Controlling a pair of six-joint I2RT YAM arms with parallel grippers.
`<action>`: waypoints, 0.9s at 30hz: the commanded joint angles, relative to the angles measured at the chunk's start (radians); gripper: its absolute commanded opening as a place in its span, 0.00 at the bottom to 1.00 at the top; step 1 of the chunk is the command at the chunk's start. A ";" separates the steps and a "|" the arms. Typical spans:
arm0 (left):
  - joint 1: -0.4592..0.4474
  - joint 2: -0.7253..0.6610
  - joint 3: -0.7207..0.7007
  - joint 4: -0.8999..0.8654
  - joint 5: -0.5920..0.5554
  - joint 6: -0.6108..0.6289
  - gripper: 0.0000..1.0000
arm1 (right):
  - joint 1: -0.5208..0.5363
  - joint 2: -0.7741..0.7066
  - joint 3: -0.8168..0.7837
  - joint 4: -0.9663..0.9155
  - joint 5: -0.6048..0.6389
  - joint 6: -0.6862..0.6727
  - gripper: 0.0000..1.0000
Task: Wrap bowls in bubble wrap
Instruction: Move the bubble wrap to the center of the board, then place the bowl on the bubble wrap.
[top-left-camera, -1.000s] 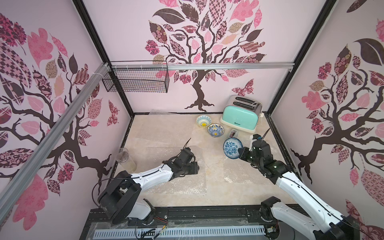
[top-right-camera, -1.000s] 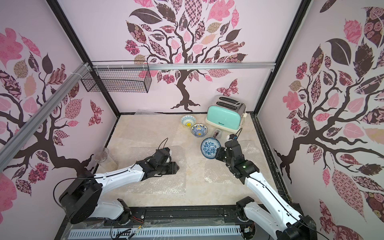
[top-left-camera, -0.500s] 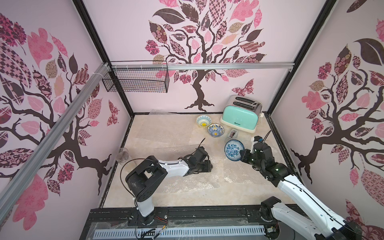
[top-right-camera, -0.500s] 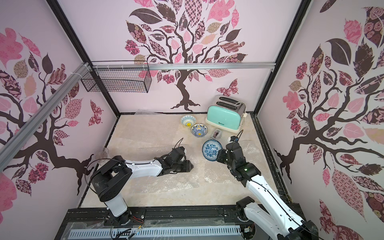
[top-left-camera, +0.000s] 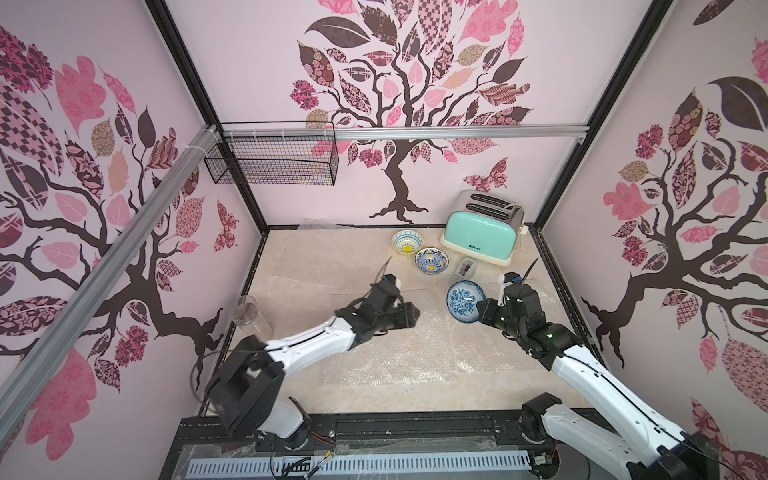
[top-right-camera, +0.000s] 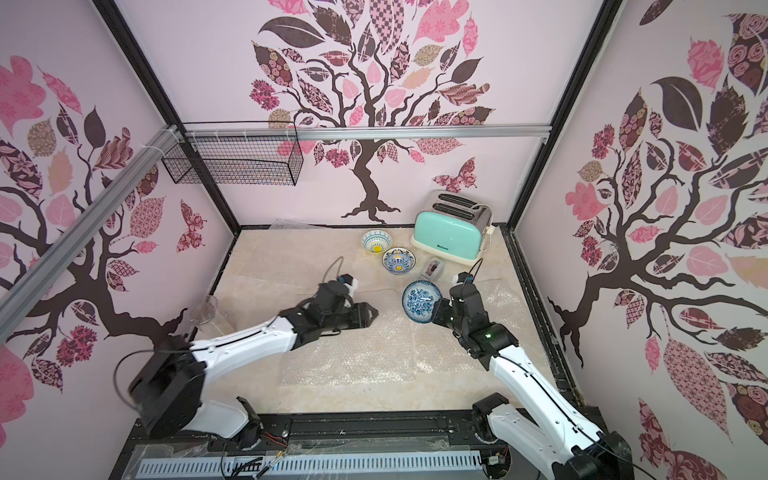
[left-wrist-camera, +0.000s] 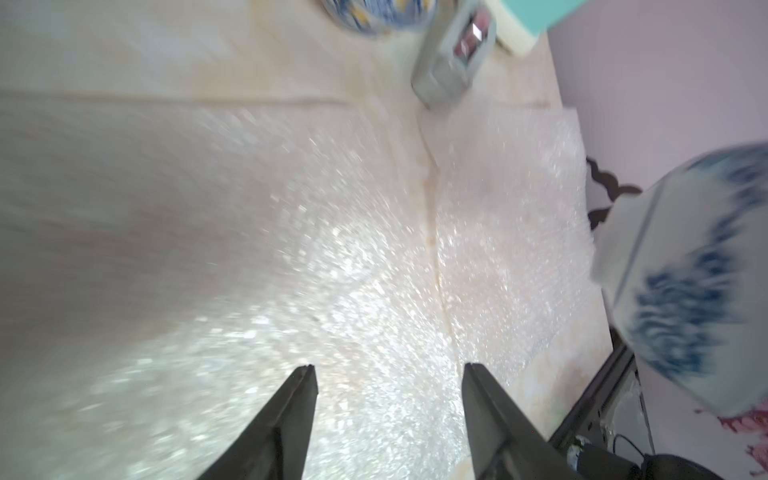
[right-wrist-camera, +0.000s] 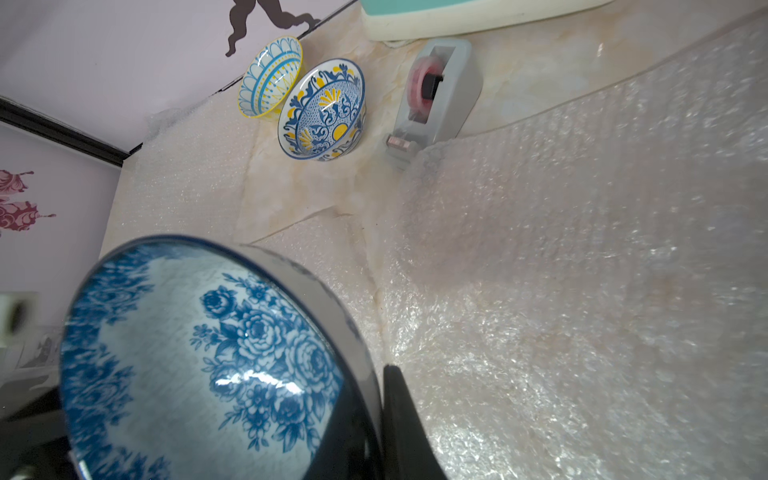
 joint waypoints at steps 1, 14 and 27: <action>0.114 -0.192 -0.069 -0.157 -0.096 0.069 0.66 | 0.097 0.078 0.052 0.084 -0.036 0.035 0.00; 0.382 -0.467 -0.184 -0.227 -0.196 0.060 0.73 | 0.472 0.714 0.427 0.102 0.048 0.075 0.00; 0.392 -0.474 -0.200 -0.198 -0.212 0.060 0.75 | 0.507 0.872 0.512 0.055 0.053 0.063 0.04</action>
